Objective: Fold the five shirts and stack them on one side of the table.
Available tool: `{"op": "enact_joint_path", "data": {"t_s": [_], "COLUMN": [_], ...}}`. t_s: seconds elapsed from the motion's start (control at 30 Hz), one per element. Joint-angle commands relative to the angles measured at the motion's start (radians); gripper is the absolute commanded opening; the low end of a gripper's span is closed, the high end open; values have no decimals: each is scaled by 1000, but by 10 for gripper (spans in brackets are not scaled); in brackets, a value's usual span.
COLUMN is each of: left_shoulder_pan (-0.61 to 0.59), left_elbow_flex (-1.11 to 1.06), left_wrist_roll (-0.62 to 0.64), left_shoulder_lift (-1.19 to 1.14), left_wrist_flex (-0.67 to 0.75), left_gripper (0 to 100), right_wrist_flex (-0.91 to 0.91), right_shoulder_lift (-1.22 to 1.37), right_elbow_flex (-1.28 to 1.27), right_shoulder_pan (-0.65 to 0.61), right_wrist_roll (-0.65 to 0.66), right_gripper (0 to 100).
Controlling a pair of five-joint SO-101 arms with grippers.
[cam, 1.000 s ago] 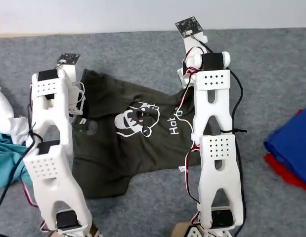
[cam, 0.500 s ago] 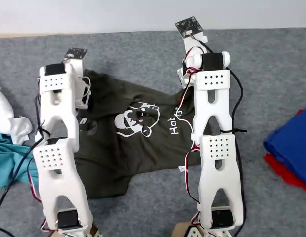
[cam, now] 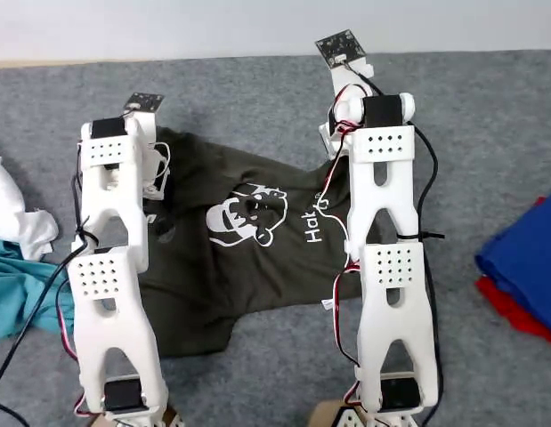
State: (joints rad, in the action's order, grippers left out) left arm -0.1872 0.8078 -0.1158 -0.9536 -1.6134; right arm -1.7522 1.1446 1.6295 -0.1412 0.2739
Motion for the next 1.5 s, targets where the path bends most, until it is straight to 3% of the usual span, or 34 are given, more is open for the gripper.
{"op": "enact_joint_path", "data": {"t_s": [0.0,0.13,0.5,0.77,1.13,1.47], "left_shoulder_pan": [31,77,104,106,106,106], "left_elbow_flex": [42,42,266,278,375,398], "left_wrist_roll": [3,3,8,8,8,8], "left_shoulder_lift": [15,17,32,285,562,724], "left_wrist_flex": [-12,-15,-141,-130,-120,-118], "left_gripper": [81,4,2,2,2,2], "right_wrist_flex": [-35,-35,-35,-33,-36,-36], "right_shoulder_lift": [-7,-7,-13,-140,-501,-595], "right_elbow_flex": [46,46,51,52,46,52], "right_shoulder_pan": [-2,-2,2,13,102,168], "right_wrist_roll": [9,9,9,9,9,11], "right_gripper": [9,9,9,9,9,9]}}
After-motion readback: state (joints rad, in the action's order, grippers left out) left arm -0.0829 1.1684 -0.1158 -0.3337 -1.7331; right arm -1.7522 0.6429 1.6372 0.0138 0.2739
